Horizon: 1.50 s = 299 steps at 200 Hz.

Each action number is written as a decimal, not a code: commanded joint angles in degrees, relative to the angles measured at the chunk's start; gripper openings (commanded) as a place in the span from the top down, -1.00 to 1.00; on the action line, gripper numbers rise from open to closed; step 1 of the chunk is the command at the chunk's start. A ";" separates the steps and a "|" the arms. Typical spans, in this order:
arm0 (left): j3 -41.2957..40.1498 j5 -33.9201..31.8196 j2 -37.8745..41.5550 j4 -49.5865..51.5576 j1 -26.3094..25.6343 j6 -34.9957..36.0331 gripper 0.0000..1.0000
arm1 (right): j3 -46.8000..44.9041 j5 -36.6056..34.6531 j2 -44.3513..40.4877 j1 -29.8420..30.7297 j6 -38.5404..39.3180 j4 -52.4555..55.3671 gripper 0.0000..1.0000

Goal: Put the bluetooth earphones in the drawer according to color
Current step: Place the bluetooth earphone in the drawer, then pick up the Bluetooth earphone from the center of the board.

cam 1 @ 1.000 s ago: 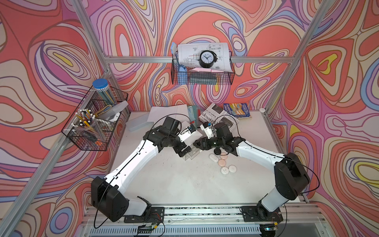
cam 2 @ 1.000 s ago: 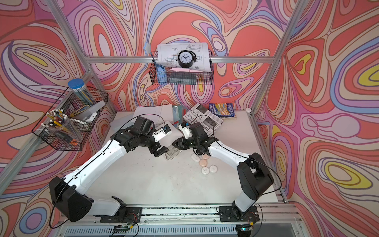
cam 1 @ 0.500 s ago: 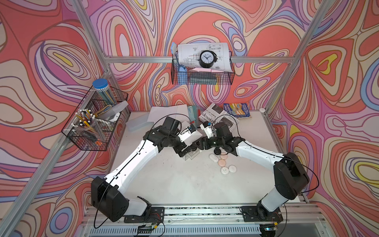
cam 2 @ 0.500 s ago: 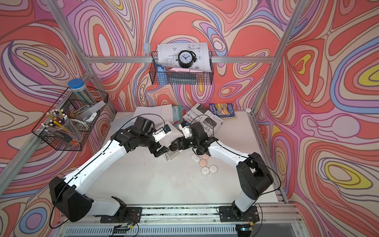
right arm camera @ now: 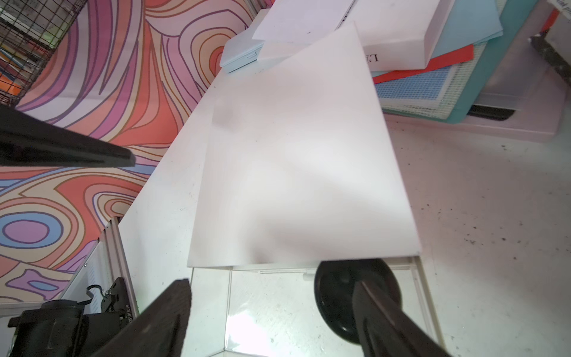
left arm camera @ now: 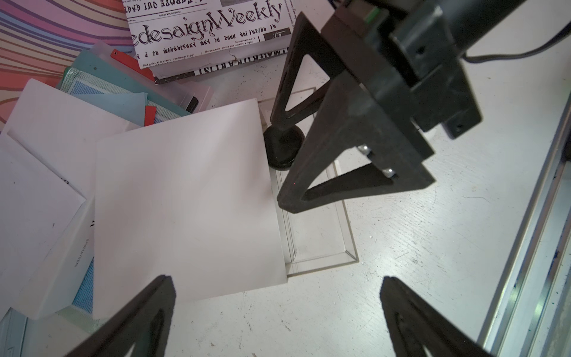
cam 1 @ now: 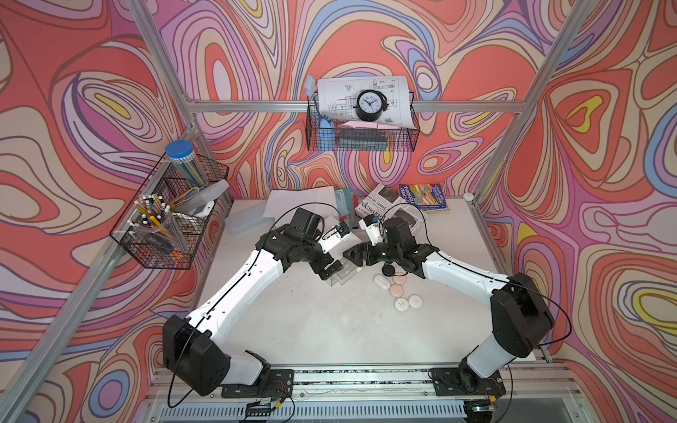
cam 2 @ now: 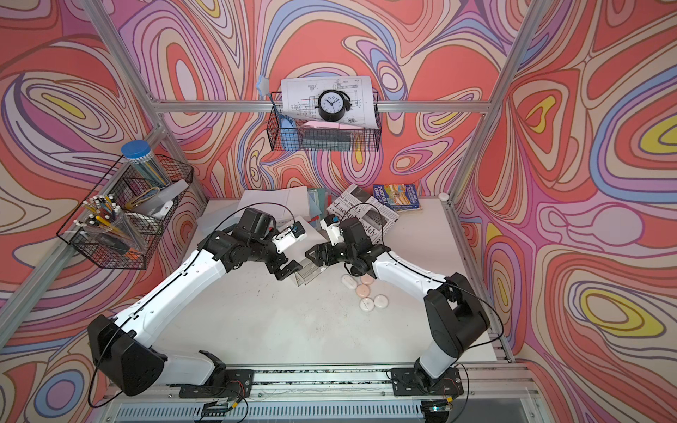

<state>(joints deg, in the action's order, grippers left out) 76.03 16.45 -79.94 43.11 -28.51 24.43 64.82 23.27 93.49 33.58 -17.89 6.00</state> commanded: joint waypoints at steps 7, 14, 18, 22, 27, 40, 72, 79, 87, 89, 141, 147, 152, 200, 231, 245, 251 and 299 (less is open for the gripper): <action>-0.60 1.95 1.75 -2.17 -0.01 -0.87 -0.97 | 3.35 -4.83 -3.03 0.32 2.95 5.77 -0.73; -0.77 2.22 2.04 -2.56 -0.11 -1.00 -0.97 | 3.79 -5.85 -3.65 0.33 3.52 6.85 -0.74; -0.84 2.40 2.13 -2.72 -0.18 -1.08 -0.97 | 3.93 -6.37 -4.02 0.20 3.75 7.34 -0.75; -0.80 2.61 2.22 -2.83 -0.31 -1.10 -0.98 | 4.06 -6.74 -4.42 0.09 3.90 7.66 -0.76; -0.91 2.69 2.33 -2.92 -0.53 -1.17 -0.98 | 3.92 -6.98 -4.83 -0.28 4.04 7.88 -0.76; -0.80 3.24 2.27 -2.73 -1.43 -1.23 -0.98 | 3.17 -7.01 -6.06 -1.82 3.60 7.83 -0.78; -0.66 3.37 1.38 -2.20 -3.54 -1.07 -0.97 | 0.22 -6.38 -9.80 -7.89 1.20 7.90 -0.78; -0.62 3.39 1.13 -2.09 -3.93 -1.05 -0.97 | -0.06 -6.77 -10.55 -8.98 1.15 8.59 -0.78; -0.57 3.24 0.87 -1.95 -4.39 -0.92 -0.97 | 0.00 -7.65 -11.13 -10.04 1.17 10.06 -0.78; -0.54 3.24 0.78 -1.91 -4.54 -0.93 -0.97 | 0.12 -7.87 -11.25 -10.27 1.23 10.43 -0.78; -0.20 3.57 -0.48 -0.44 -6.09 -0.53 -0.97 | 5.95 -14.14 -5.76 -13.78 3.14 24.71 -0.79; -0.03 3.30 -0.84 0.30 -6.43 -0.24 -0.97 | 6.41 -14.66 -4.62 -13.81 2.91 25.54 -0.79; 0.19 2.96 -1.34 0.90 -6.73 0.02 -0.98 | 6.65 -14.83 -3.76 -13.84 2.82 26.03 -0.78; 0.75 0.91 -4.23 3.76 -8.64 1.23 -0.97 | 7.82 -13.90 2.09 -13.81 1.69 28.94 -0.70; 1.31 1.92 -5.23 4.35 -9.20 0.93 -0.97 | 8.96 -15.64 4.51 -13.81 2.66 32.40 -0.66; 1.31 1.92 -5.57 4.35 -9.46 0.98 -0.97 | 9.15 -15.94 5.49 -13.76 3.18 33.34 -0.61; 1.32 1.77 -5.80 4.35 -9.53 1.02 -0.97 | 9.10 -16.04 5.83 -13.68 3.45 33.39 -0.59; 2.02 0.63 -7.16 5.42 -10.16 1.10 -0.97 | 9.19 -16.48 10.01 -12.03 4.78 33.99 -0.58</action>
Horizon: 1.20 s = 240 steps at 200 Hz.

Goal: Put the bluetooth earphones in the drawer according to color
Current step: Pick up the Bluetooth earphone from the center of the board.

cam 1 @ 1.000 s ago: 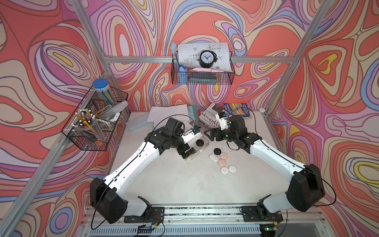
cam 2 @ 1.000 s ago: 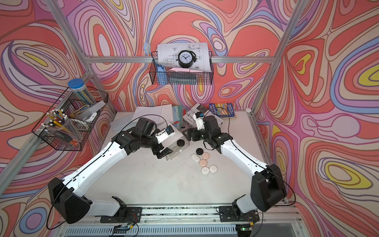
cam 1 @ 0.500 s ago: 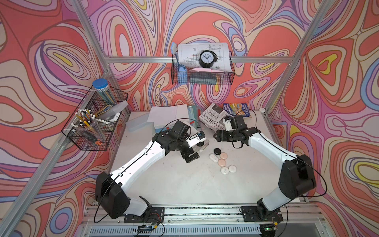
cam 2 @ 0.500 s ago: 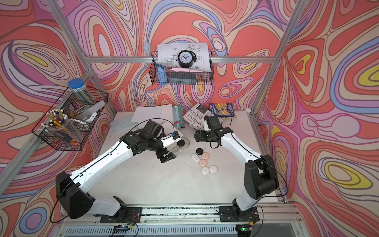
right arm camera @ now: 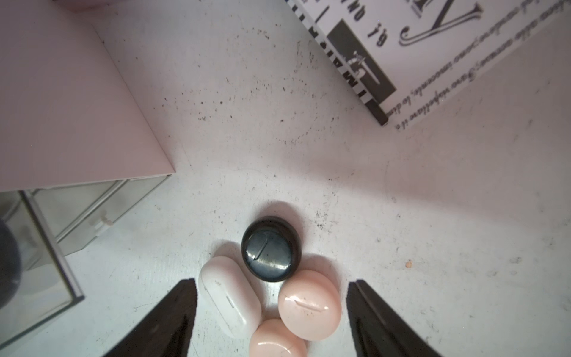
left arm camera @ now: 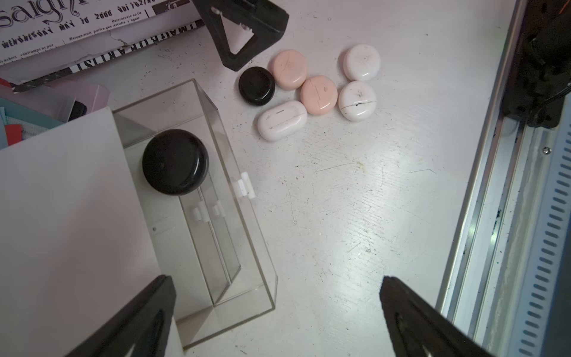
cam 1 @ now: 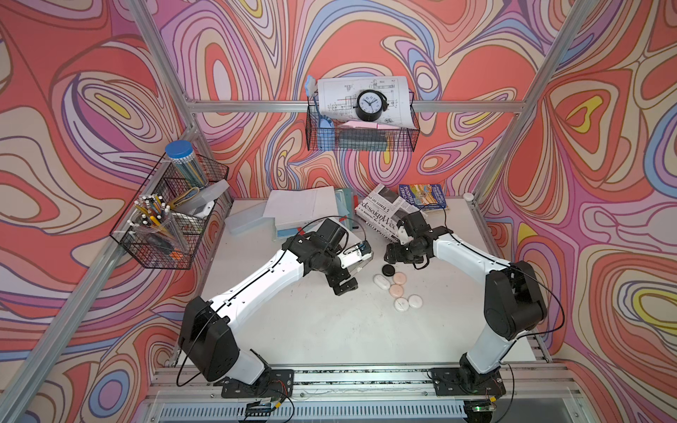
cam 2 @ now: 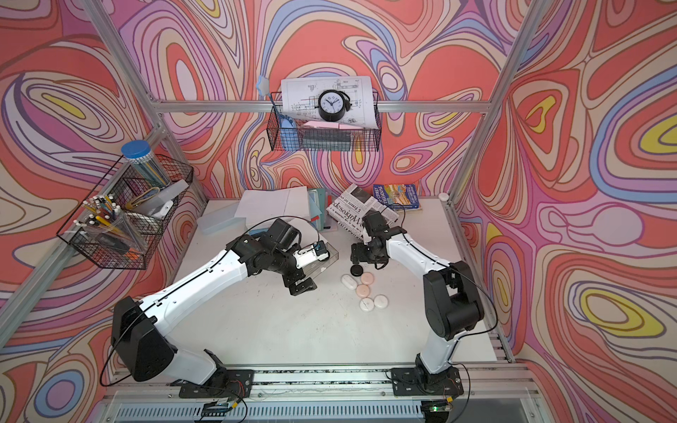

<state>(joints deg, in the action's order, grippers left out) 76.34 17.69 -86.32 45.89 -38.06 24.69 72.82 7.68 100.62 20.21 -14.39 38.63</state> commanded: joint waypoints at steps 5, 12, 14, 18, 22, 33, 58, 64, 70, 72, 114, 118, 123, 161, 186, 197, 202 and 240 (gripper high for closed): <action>1.56 -0.72 -0.62 2.56 -0.64 0.85 -0.97 | 1.35 -1.03 3.44 1.81 1.30 1.36 -0.57; 1.50 -0.81 -0.31 2.42 -0.61 0.93 -0.98 | 1.44 -1.39 4.14 2.38 1.14 1.31 -0.57; 1.53 -0.88 -0.22 2.36 -0.65 0.96 -0.97 | 1.45 -1.47 4.32 2.53 1.08 1.35 -0.58; 1.39 -1.03 -0.01 2.30 -0.57 1.06 -0.97 | 1.59 -1.73 4.75 2.82 0.92 1.29 -0.58; 1.36 -1.19 0.21 2.20 -0.71 1.08 -0.97 | 1.64 -1.98 5.06 3.08 0.82 1.22 -0.58; 1.10 -1.81 0.69 1.85 -0.56 1.17 -0.98 | 1.80 -2.33 5.95 3.52 0.28 0.85 -0.58; 0.83 -2.40 1.06 1.79 -0.63 1.31 -0.97 | 2.67 -3.06 7.88 3.89 -0.63 1.15 -0.57; 0.92 -2.41 1.01 1.83 -0.62 1.28 -0.97 | 2.84 -3.31 8.30 4.11 -0.64 1.42 -0.57; 0.92 -2.40 1.09 1.82 -0.66 1.25 -0.98 | 3.06 -3.67 8.58 4.29 -0.61 1.67 -0.56; 0.92 -2.44 1.12 1.85 -0.62 1.27 -0.97 | 3.10 -3.74 8.66 4.31 -0.52 1.72 -0.56; 0.14 -3.22 2.02 1.58 -0.61 1.97 -0.98 | 4.15 -5.17 12.06 5.12 -1.48 3.83 -0.51; 0.13 -3.40 2.12 1.57 -0.61 1.99 -0.97 | 4.32 -5.30 12.49 5.15 -1.59 4.09 -0.49; 0.18 -3.52 2.21 1.58 -0.61 2.05 -0.98 | 4.57 -5.49 12.86 5.16 -1.68 4.29 -0.48; 0.08 -4.54 2.57 1.31 -0.60 1.87 -0.97 | 6.52 -7.68 15.30 5.28 -2.37 6.52 -0.35; 0.00 -5.01 2.48 1.22 -0.61 1.87 -0.98 | 6.28 -8.51 15.36 5.37 -2.91 6.44 -0.26; 0.08 -5.17 2.31 1.20 -0.61 1.84 -0.97 | 6.07 -8.77 15.51 5.42 -3.10 6.45 -0.15; 0.04 -5.21 2.22 1.26 -0.68 1.77 -0.98 | 6.02 -8.98 15.60 5.37 -3.14 6.37 -0.10; 0.06 -5.25 1.86 1.39 -0.61 1.81 -0.97 | 4.98 -10.04 14.81 5.37 -3.71 5.47 0.17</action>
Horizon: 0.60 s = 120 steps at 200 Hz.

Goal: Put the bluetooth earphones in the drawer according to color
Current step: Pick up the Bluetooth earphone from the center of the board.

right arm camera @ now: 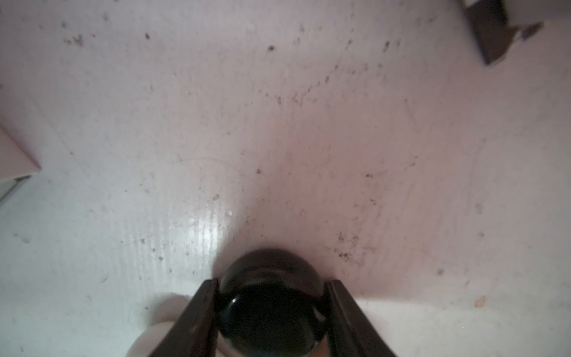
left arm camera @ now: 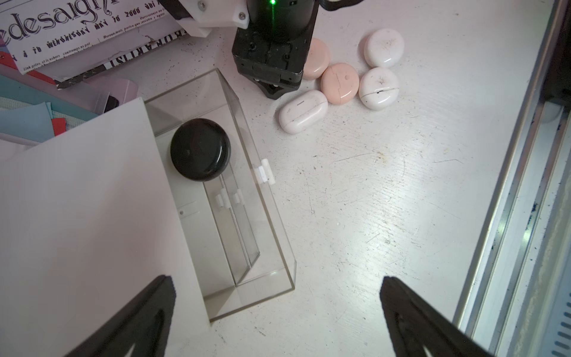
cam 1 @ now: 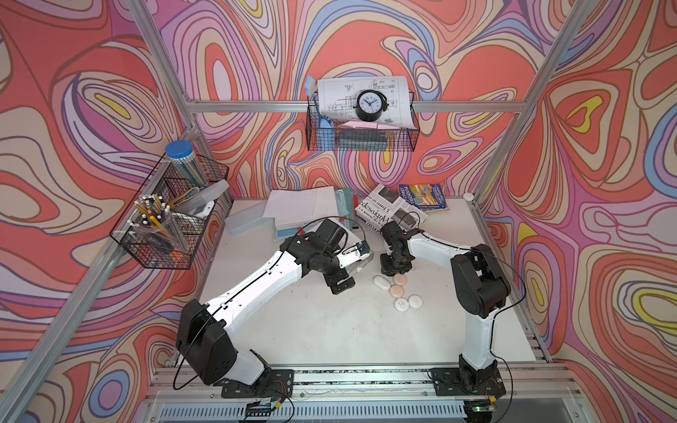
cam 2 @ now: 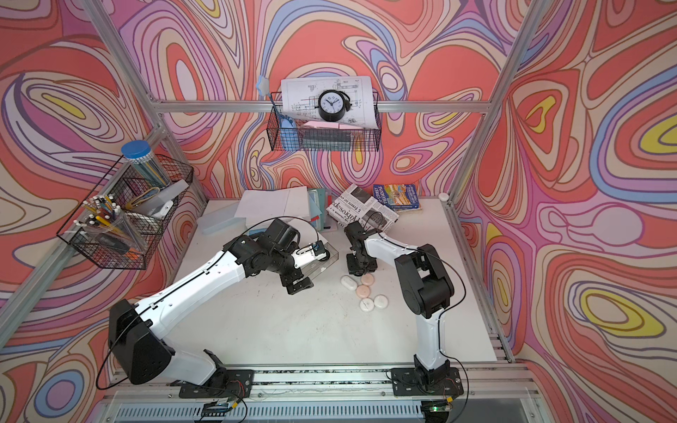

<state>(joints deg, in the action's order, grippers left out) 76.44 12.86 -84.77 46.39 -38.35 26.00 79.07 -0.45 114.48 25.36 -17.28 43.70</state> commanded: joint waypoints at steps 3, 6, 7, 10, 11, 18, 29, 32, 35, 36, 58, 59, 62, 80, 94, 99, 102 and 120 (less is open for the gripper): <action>-0.06 -0.45 0.31 0.85 -0.34 0.49 -0.98 | -1.30 -1.97 0.79 0.21 -0.85 0.28 0.19; -0.05 -0.47 0.31 0.81 -0.33 0.53 -0.98 | -1.33 -2.05 0.68 0.21 -0.94 0.16 0.21; -0.01 -0.47 0.31 0.85 -0.32 0.49 -0.98 | -1.40 -2.08 0.62 0.21 -0.97 0.11 0.22; -0.09 -0.51 0.23 0.82 -0.30 0.56 -0.97 | -1.44 -2.15 0.45 0.23 -0.93 0.06 0.24; -0.08 -0.54 0.23 0.77 -0.31 0.60 -0.97 | -1.41 -2.13 0.42 0.27 -0.97 0.02 0.25; -0.10 -0.63 0.14 0.81 -0.32 0.52 -0.97 | -1.55 -2.36 0.07 0.21 -1.09 -0.11 0.31; -0.02 -0.82 0.05 0.67 -0.31 0.54 -0.97 | -1.62 -3.00 -0.51 0.26 -1.31 -0.40 0.40; -0.05 -0.91 0.05 0.56 -0.37 0.54 -0.98 | -1.63 -3.30 -0.78 0.26 -1.42 -0.48 0.42; -0.05 -0.95 0.05 0.59 -0.33 0.50 -0.98 | -1.70 -3.64 -0.95 0.22 -1.51 -0.59 0.47; -0.02 -0.98 0.05 0.61 -0.33 0.48 -0.98 | -1.67 -3.75 -1.11 0.26 -1.56 -0.66 0.48; 0.34 -1.03 0.25 0.45 -0.37 0.03 -0.98 | -2.74 -6.48 -4.58 0.23 -2.62 -2.28 1.00; 0.36 -1.01 0.24 0.45 -0.34 0.02 -0.97 | -2.85 -6.66 -4.77 0.22 -2.64 -2.38 1.00; 0.44 -1.04 0.33 0.41 -0.28 -0.09 -0.97 | -3.04 -6.87 -5.25 0.21 -2.73 -2.65 1.00; 0.64 -0.80 0.62 0.28 -0.32 -0.29 -0.97 | -4.62 -7.89 -9.59 0.21 -2.84 -5.14 1.00; 0.67 -1.36 0.88 0.10 -0.33 -0.26 -0.97 | -5.51 -9.26 -12.58 0.22 -2.72 -7.11 1.00; 0.64 -1.66 0.92 0.10 -0.33 -0.31 -0.98 | -6.01 -9.46 -15.14 0.21 -2.60 -8.00 1.00; 0.64 -1.84 0.99 0.03 -0.25 -0.26 -0.98 | -6.36 -9.47 -16.08 0.26 -2.52 -8.63 1.00; 0.59 -1.81 1.27 0.02 0.50 -0.16 -0.97 | -8.37 -8.13 -21.64 0.22 -1.91 -12.55 1.00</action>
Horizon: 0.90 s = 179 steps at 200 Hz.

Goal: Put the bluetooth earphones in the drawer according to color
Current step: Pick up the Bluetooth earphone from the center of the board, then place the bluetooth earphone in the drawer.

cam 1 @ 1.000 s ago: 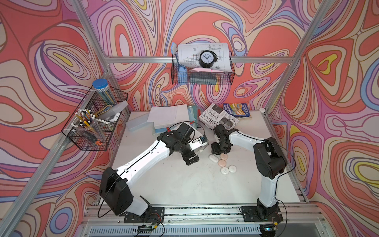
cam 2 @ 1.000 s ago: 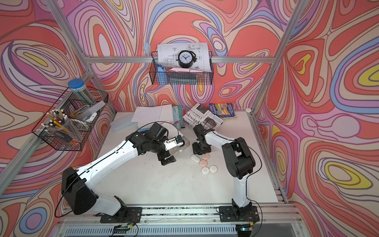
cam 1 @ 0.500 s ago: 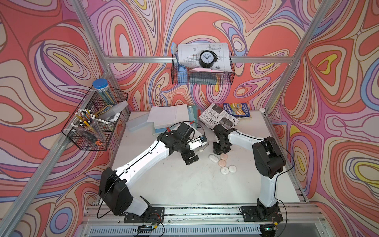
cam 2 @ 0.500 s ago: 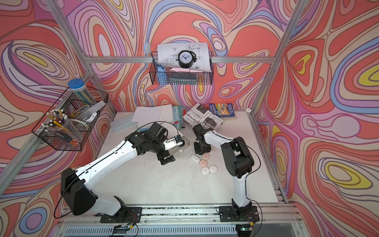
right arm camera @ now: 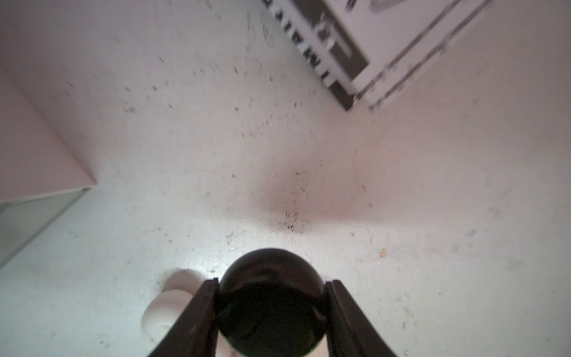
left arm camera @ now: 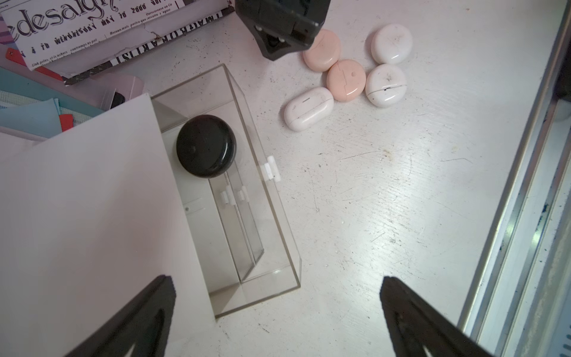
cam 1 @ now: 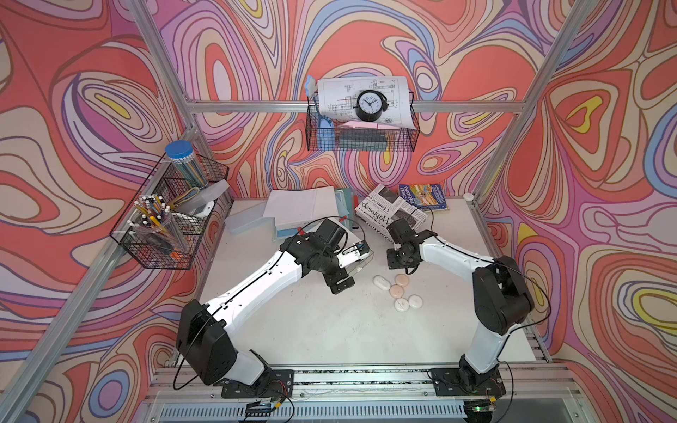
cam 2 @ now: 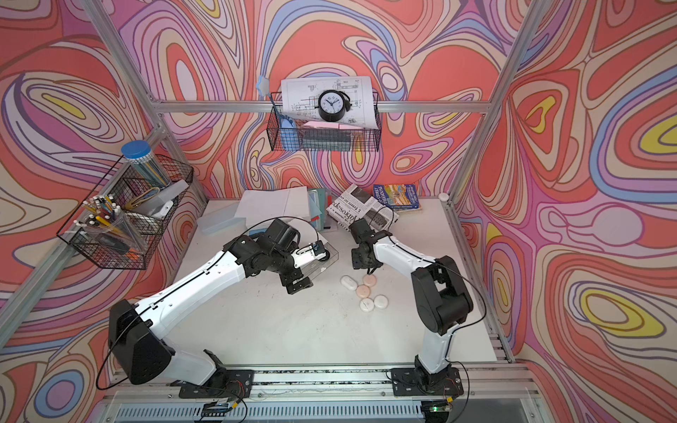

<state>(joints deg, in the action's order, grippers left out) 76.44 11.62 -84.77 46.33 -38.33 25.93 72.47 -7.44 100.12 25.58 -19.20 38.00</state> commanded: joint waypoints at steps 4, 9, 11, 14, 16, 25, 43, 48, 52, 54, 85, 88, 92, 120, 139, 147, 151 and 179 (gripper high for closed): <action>0.55 -0.49 1.35 0.08 0.75 -0.14 -0.97 | -2.00 -0.49 -8.48 0.00 0.12 -7.65 1.00; 0.61 -0.51 1.39 0.06 1.18 -0.17 -0.97 | -2.31 0.26 -10.08 -0.01 0.26 -8.51 1.00; 0.63 -0.53 1.46 0.07 1.33 -0.20 -0.97 | -2.37 0.57 -10.63 0.04 0.32 -8.87 1.00; 0.76 -0.54 1.45 0.09 1.67 -0.25 -0.98 | -2.41 1.07 -11.44 0.00 0.46 -9.24 1.00; 0.82 -0.54 1.50 0.13 1.85 -0.26 -0.97 | -2.42 1.54 -11.85 -0.01 0.59 -9.54 1.00; 1.14 -0.31 1.86 0.17 2.88 -0.49 -0.98 | -2.05 3.89 -13.76 0.12 1.45 -10.51 1.00; 1.22 0.50 3.33 -0.03 4.86 -0.59 -0.97 | -1.37 8.19 -16.12 0.59 3.19 -12.24 1.00; 1.09 0.56 3.96 -0.17 5.41 -0.49 -0.97 | -1.16 9.36 -16.56 0.75 3.73 -12.75 1.00; 1.01 0.60 4.35 -0.26 5.76 -0.43 -0.97 | -1.13 10.16 -16.85 1.01 4.12 -13.19 1.00; 0.97 0.56 4.57 -0.34 6.04 -0.40 -0.97 | -1.04 10.47 -16.96 1.15 4.34 -13.38 1.00; 0.21 0.23 7.00 -0.41 8.49 0.38 -0.97 | -1.82 14.11 -17.65 4.30 7.29 -16.96 1.00; 0.12 0.25 7.13 -0.41 8.59 0.39 -0.98 | -1.98 14.63 -17.66 4.62 7.52 -17.39 1.00; -0.04 0.23 7.31 -0.52 8.86 0.46 -0.98 | -2.25 15.26 -17.59 4.98 7.74 -18.00 1.00; -1.90 2.44 6.79 -2.30 10.44 0.45 -0.98 | -3.92 18.76 -17.48 7.88 6.73 -22.37 1.00; -0.62 2.53 4.56 -0.60 10.59 0.50 -0.97 | -5.62 20.07 -17.51 10.01 5.57 -25.79 1.00; -0.60 2.68 4.27 -0.34 10.71 0.48 -0.98 | -6.42 20.74 -17.36 10.51 4.91 -27.17 1.00; -0.60 2.78 4.27 -0.48 10.76 0.52 -0.98 | -6.61 21.11 -17.06 10.66 4.60 -27.69 1.00; -0.52 3.59 4.96 -0.29 11.45 0.43 -0.98 | -6.70 23.52 -15.02 11.24 4.39 -28.98 1.00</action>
<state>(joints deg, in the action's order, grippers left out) 75.88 13.56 -80.36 45.25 -27.66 25.98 66.19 12.73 83.53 36.45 -14.04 13.30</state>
